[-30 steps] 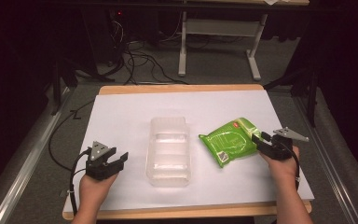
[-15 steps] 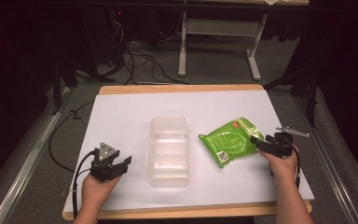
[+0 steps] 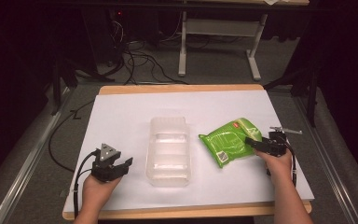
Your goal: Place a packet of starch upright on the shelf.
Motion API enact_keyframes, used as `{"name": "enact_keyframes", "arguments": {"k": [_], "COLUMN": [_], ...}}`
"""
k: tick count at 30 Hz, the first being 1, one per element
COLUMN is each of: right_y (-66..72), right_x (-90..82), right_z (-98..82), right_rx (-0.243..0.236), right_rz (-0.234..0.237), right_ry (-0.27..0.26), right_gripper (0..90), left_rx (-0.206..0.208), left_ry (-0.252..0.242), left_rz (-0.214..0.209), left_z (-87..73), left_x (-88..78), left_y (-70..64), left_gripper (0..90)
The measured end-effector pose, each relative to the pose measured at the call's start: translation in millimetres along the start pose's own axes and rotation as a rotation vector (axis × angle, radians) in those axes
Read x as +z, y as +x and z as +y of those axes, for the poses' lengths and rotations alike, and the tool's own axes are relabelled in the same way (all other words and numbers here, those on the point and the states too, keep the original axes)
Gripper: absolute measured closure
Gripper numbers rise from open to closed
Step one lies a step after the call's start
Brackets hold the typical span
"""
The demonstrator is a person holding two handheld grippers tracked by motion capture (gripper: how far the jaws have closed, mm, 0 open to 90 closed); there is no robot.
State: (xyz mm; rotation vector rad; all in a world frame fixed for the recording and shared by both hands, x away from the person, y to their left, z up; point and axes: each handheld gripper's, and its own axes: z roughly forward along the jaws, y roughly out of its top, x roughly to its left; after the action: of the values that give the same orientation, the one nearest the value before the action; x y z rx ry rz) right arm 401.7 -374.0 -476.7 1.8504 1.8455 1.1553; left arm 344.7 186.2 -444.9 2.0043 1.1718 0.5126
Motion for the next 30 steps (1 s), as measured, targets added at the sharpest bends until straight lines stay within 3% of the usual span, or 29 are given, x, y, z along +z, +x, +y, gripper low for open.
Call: {"name": "enact_keyframes", "arguments": {"k": [1,4,5,8,14,18,24,30], "right_y": [-0.2,-1.6,-3.3,-4.8,-4.0,1.8,11.5,29.6], "right_x": [0.0,-0.5,-1.3,-3.5,-7.3,-10.6,-16.7,-34.4], "right_z": [-1.2,-2.2,-2.8,-3.4,-3.2,-1.7,1.0,7.1], "right_rx": [0.009,0.027,0.035,0.026,0.01,-0.031,-0.076,-0.124], "right_rz": [0.041,0.077,0.099,0.114,0.153,0.167,0.16,0.186], "right_ry": [-0.001,-0.004,-0.005,-0.023,-0.037,-0.062,-0.081,-0.178], "right_gripper": [29.5,37.6,44.8,55.9,66.3,80.1,86.1,88.5], "left_rx": [0.001,0.008,0.007,0.012,0.018,0.022,0.027,0.033], "left_ry": [0.001,0.006,0.006,0.012,0.011,0.014,0.016,0.019], "left_rz": [-0.001,-0.005,-0.003,-0.006,-0.005,-0.005,-0.006,-0.008], "left_z": [-0.1,0.0,0.0,-0.1,-0.4,-0.4,-0.6,-0.9], "left_x": [0.1,0.4,1.0,1.4,1.7,2.2,2.8,3.8], "left_y": [-0.4,-0.8,-1.0,-1.3,-2.5,-2.8,-3.6,-4.9], "left_gripper": [46.1,46.1,46.0,46.0,45.8,45.8,45.8,45.7]}}
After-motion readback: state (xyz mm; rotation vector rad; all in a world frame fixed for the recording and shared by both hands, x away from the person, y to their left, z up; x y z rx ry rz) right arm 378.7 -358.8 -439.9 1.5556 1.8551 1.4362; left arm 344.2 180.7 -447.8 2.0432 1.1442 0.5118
